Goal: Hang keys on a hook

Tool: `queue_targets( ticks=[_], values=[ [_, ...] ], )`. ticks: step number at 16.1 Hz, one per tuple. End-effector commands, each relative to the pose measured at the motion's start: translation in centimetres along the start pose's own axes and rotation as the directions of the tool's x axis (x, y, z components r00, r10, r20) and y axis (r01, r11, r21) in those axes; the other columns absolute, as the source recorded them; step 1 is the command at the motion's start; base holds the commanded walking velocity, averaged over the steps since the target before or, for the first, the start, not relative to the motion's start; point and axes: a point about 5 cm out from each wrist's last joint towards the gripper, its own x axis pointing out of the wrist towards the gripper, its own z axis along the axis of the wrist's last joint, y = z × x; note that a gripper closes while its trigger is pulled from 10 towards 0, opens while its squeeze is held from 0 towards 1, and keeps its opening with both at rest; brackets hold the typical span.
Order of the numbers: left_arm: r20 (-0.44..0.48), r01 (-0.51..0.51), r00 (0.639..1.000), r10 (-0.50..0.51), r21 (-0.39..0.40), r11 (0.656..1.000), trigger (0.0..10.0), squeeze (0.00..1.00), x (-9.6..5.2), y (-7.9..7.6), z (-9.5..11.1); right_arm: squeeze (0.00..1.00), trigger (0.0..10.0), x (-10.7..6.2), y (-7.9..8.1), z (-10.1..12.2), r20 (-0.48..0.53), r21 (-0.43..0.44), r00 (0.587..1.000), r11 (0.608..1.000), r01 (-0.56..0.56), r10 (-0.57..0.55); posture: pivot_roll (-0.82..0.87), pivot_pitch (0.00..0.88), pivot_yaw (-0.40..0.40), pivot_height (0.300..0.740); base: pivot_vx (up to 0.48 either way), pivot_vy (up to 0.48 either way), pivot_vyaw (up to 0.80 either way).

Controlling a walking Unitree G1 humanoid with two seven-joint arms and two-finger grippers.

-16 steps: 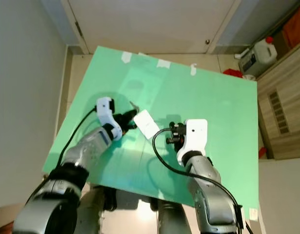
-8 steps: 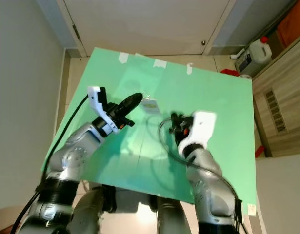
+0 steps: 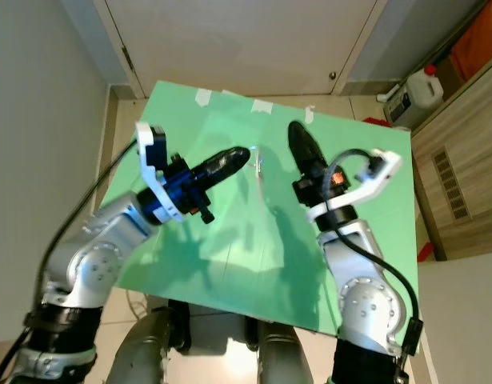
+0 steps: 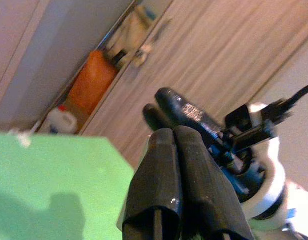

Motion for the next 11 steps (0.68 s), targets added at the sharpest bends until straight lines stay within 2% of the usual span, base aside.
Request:
queue_targets(
  ticks=[1,2,3,4,6,8,9,11],
  values=[
    [0.016,0.089,0.996,-0.089,-0.007,0.996,10.0,0.00,0.0,-1.3,0.5,0.00,10.0,-0.3,0.4,0.3,-0.018,0.051,0.995,0.994,-0.097,0.098,0.00,0.252,-0.045,0.740,0.000,0.000,0.00],
    [0.021,0.107,0.994,-0.106,-0.008,0.994,10.0,0.00,-0.1,-1.5,0.7,0.00,10.0,-0.4,0.6,0.4,-0.024,0.063,0.991,0.990,-0.129,0.131,0.00,0.252,-0.045,0.740,0.000,0.000,0.00],
    [0.014,0.150,0.989,-0.150,0.001,0.989,10.0,0.00,-0.3,-2.0,0.9,0.87,10.0,-0.8,0.9,1.0,-0.027,0.084,0.978,0.975,-0.206,0.209,0.01,0.245,-0.051,0.740,0.000,0.000,0.00],
    [0.018,0.176,0.984,-0.176,-0.002,0.984,10.0,0.00,-0.4,-2.4,1.2,1.00,10.0,-1.0,0.9,1.9,-0.016,0.100,0.963,0.958,-0.267,0.270,0.02,0.241,-0.055,0.740,0.000,0.000,0.00],
    [0.044,0.200,0.979,-0.199,-0.017,0.980,10.0,0.00,-0.7,-3.0,1.8,1.00,10.0,-1.3,0.9,3.4,-0.001,0.104,0.938,0.933,-0.344,0.346,0.02,0.237,-0.057,0.740,0.000,0.000,0.00],
    [0.062,0.199,0.978,-0.197,-0.024,0.980,10.0,0.00,-0.9,-3.1,2.3,1.00,10.0,-2.0,1.9,3.9,-0.008,0.141,0.886,0.878,-0.458,0.463,0.03,0.229,-0.060,0.740,0.000,0.000,0.00],
    [0.074,0.197,0.978,-0.194,-0.025,0.980,10.0,0.00,-1.0,-3.1,2.5,1.00,10.0,-2.3,2.2,3.7,-0.032,0.153,0.870,0.863,-0.482,0.492,0.03,0.229,-0.060,0.740,0.000,0.000,0.00],
    [0.103,0.209,0.973,-0.207,-0.013,0.978,10.0,0.00,-1.1,-3.4,3.3,1.00,10.0,-2.1,2.6,1.9,-0.119,0.155,0.864,0.869,-0.471,0.489,0.03,0.219,-0.056,0.740,0.000,0.000,0.00]
  ],
)
